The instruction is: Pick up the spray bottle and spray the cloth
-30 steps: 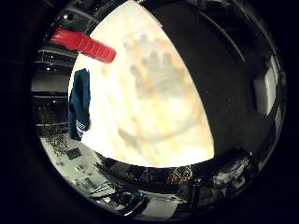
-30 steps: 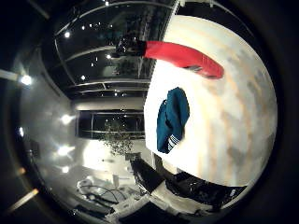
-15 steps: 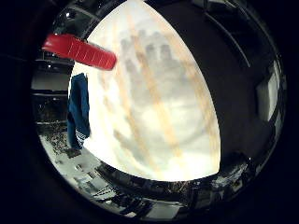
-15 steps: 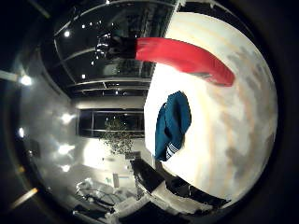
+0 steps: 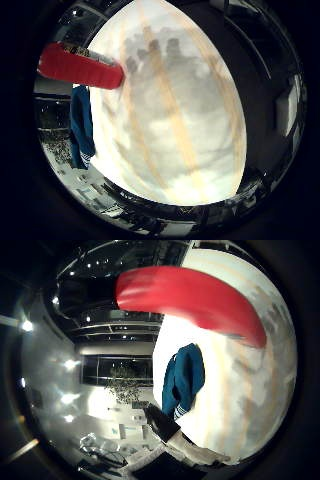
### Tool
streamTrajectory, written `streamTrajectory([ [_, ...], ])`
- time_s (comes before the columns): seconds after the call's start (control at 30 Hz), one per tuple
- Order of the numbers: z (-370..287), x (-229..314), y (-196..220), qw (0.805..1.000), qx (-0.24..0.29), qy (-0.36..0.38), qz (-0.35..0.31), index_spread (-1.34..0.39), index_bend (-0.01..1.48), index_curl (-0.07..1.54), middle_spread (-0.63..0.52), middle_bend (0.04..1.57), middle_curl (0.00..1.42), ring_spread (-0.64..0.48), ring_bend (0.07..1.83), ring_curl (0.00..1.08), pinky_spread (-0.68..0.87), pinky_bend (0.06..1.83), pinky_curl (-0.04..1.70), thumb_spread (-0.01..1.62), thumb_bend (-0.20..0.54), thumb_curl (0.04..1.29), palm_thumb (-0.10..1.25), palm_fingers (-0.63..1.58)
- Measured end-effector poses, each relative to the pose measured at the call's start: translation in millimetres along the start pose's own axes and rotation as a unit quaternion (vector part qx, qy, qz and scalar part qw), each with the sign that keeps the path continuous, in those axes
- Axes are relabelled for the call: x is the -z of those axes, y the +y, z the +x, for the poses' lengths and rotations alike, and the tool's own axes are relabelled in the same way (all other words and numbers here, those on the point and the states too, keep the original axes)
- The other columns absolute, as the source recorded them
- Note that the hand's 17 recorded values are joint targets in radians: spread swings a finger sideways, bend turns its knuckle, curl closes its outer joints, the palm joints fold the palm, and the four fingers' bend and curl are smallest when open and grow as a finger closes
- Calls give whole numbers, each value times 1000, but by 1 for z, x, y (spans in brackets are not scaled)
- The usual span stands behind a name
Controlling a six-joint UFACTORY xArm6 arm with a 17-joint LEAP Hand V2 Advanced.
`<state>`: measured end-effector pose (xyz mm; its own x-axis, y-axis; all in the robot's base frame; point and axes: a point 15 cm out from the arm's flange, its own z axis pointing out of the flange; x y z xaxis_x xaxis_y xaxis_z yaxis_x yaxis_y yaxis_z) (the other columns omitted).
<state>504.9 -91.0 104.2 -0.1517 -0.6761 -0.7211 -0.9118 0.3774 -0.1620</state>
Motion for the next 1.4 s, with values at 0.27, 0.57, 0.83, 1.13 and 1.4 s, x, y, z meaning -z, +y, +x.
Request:
streamTrajectory([
  [0.27, -25, -27, -13, 1000, 8, -21, -1, -117, 162, 269, 140, 262, 349, 186, 389, 273, 312, 351, 296, 1018, -18, 299, 470, 266],
  [0.57, -40, -68, -39, 997, -18, -75, 28, -292, 215, 313, -85, 550, 484, -147, 851, 420, -209, 757, 374, 1047, -4, 332, 720, 1168],
  [0.83, -76, -93, -58, 988, -2, -147, 54, -284, 963, 682, -109, 1155, 697, -192, 1235, 596, -234, 1185, 636, 1040, -1, 400, 991, 1281],
  [1.13, -128, -80, -72, 977, 40, -196, 72, -217, 1163, 763, -98, 1346, 698, -189, 1429, 679, -158, 1275, 926, 998, -9, 550, 1114, 1144],
  [1.4, -198, -43, -70, 972, 117, -197, 61, -209, 1176, 758, -95, 1386, 671, -186, 1451, 688, -127, 1188, 1155, 909, -8, 684, 1151, 1125],
])
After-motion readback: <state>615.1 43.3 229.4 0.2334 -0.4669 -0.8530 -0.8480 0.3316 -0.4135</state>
